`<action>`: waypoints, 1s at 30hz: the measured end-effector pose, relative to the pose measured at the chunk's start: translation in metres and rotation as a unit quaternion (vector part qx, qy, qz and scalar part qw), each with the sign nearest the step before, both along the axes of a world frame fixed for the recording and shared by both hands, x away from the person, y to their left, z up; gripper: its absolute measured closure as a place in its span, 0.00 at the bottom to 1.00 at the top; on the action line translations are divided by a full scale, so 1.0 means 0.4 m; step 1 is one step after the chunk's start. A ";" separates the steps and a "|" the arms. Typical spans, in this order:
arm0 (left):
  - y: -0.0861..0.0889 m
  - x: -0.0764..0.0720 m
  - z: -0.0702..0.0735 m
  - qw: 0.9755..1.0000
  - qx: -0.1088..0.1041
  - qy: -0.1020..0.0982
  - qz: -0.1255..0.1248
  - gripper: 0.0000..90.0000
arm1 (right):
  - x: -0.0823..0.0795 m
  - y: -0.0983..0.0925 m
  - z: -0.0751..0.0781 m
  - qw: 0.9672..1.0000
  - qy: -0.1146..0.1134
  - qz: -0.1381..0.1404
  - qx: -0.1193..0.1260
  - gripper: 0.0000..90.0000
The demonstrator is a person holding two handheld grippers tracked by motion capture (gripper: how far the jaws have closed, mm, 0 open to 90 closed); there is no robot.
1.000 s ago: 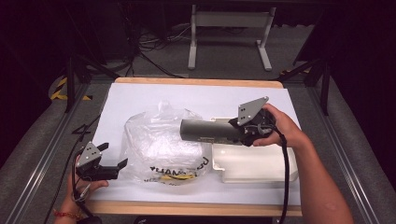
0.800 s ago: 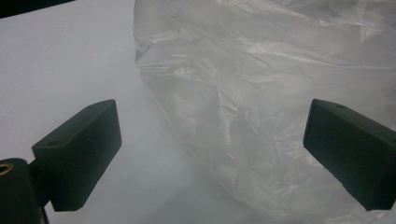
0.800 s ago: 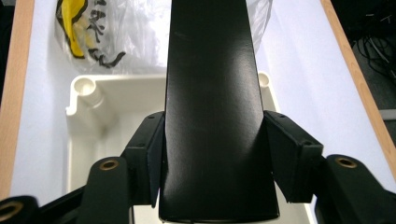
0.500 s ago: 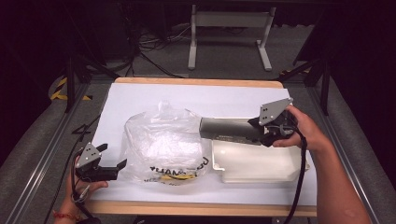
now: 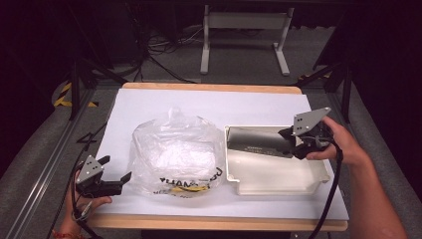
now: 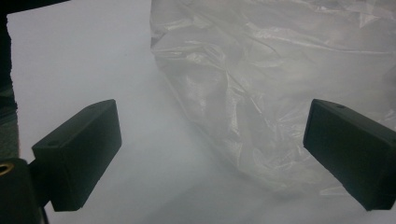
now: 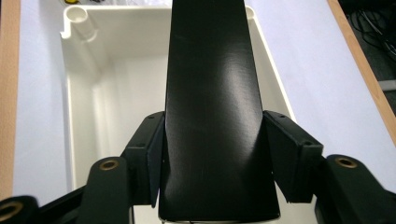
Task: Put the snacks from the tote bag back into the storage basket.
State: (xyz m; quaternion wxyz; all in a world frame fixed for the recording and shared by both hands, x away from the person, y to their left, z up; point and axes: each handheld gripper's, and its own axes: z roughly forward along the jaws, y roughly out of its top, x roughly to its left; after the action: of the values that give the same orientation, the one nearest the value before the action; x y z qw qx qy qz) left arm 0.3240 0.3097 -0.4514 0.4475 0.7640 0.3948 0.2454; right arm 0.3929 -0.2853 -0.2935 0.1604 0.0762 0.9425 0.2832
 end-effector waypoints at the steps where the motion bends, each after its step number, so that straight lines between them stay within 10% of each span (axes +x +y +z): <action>1: 0.000 -0.001 0.000 1.000 -0.001 0.001 0.002 0.06 | -0.001 -0.010 0.000 1.000 -0.001 -0.003 0.003 0.48; 12: 0.005 -0.010 -0.004 1.000 0.006 0.006 0.007 0.06 | -0.011 -0.070 -0.015 1.000 0.009 -0.003 0.004 0.48; 30: 0.002 -0.009 -0.007 1.000 0.010 0.008 0.002 0.06 | 0.031 -0.023 -0.096 0.997 0.053 0.030 -0.049 0.48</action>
State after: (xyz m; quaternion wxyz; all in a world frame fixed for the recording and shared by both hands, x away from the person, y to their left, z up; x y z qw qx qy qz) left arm 0.3204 0.3106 -0.4540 0.4360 0.7696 0.3974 0.2444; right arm 0.4052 -0.2947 -0.3320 0.1052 0.0551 0.9642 0.2370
